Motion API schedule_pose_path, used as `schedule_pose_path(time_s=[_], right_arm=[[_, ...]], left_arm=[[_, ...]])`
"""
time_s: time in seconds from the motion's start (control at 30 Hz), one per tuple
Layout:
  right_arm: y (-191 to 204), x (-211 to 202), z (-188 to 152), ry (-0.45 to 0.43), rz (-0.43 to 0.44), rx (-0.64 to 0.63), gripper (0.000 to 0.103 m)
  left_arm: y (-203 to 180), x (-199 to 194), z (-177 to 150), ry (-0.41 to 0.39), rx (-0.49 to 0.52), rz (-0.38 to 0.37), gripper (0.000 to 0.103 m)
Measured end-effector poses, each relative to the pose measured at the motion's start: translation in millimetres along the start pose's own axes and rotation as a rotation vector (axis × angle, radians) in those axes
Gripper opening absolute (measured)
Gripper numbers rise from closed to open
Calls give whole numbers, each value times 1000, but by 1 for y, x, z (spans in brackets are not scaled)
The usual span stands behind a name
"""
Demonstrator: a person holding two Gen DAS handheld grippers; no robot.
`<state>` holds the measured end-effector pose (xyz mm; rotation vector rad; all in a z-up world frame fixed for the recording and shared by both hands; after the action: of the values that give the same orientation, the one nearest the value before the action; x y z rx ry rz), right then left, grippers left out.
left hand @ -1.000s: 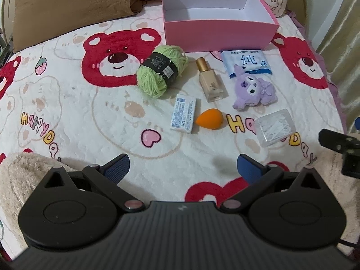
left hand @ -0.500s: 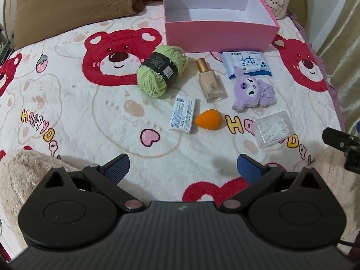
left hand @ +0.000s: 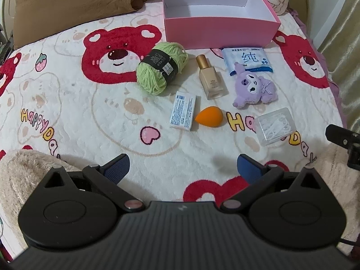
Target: Organize objects
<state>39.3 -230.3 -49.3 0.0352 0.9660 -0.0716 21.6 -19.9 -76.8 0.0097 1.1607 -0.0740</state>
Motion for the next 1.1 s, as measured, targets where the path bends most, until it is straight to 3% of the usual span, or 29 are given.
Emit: schedule_pose_path(time_s=[1.1], right_arm=[[1, 4, -3, 8, -20, -15, 97]], left_arm=[[2, 5, -4, 19, -34, -43, 103]])
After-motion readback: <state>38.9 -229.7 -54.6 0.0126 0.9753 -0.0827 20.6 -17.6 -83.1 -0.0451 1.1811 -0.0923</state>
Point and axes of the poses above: each gripper's, at about its wrist camera, not at the fingertips, and x roughly the way its jaws point, y to its left, z to its top, the point moved 7 cm from there along x, roughly the way its jaws point, and after that the axes turned 2 degrees about x, right-handed, at the moved point
